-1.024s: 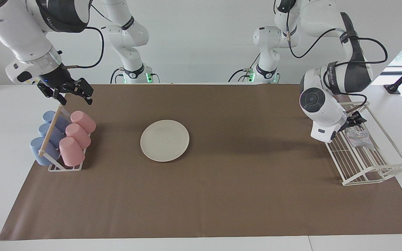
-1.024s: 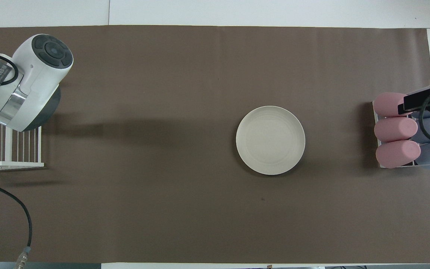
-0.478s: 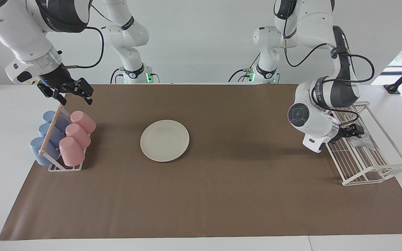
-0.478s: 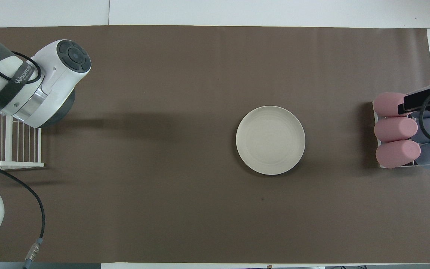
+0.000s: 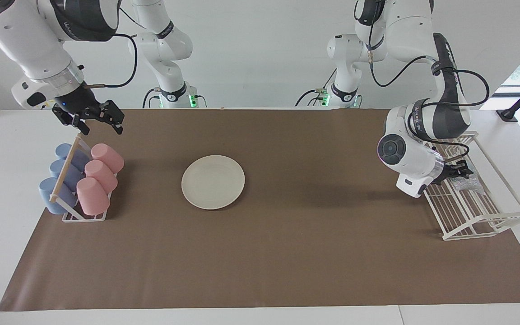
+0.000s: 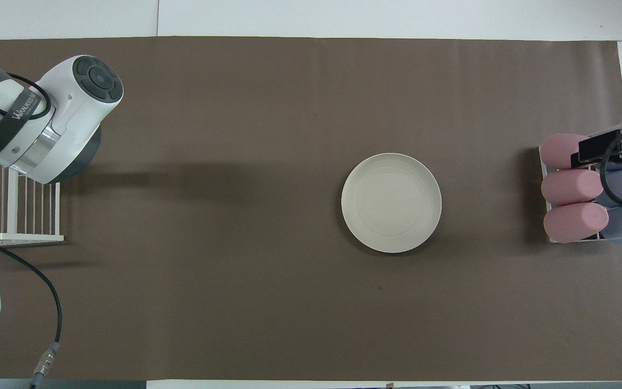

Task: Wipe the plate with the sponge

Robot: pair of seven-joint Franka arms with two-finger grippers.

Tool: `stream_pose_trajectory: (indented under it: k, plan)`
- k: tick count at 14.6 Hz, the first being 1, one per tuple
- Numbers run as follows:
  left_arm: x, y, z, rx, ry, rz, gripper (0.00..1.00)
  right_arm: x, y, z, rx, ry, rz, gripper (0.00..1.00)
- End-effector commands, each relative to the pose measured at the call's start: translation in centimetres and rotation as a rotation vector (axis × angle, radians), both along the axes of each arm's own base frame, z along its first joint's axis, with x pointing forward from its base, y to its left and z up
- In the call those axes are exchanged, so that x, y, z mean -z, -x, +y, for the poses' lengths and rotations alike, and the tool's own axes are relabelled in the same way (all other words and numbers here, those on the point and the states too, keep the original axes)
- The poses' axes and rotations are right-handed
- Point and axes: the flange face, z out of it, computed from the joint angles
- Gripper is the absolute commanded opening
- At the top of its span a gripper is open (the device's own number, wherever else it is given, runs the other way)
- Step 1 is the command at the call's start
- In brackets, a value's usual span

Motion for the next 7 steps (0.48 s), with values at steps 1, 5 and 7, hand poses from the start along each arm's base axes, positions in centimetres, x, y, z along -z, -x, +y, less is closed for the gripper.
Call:
stream_pose_trajectory:
  k: [1,5,7]
  plan:
    - [0.0,-0.1,0.1,-0.014,-0.002,-0.022,0.38,-0.1,0.7,0.1,0.253,0.027,0.028,1.0]
    - [-0.2,0.0,0.4,-0.024,-0.011,-0.018,0.36,0.0,0.8,1.2,0.485,0.037,0.051,1.0]
    - [-0.1,0.0,0.4,-0.025,-0.011,-0.018,0.28,0.3,1.1,1.6,0.673,0.048,0.068,1.0]
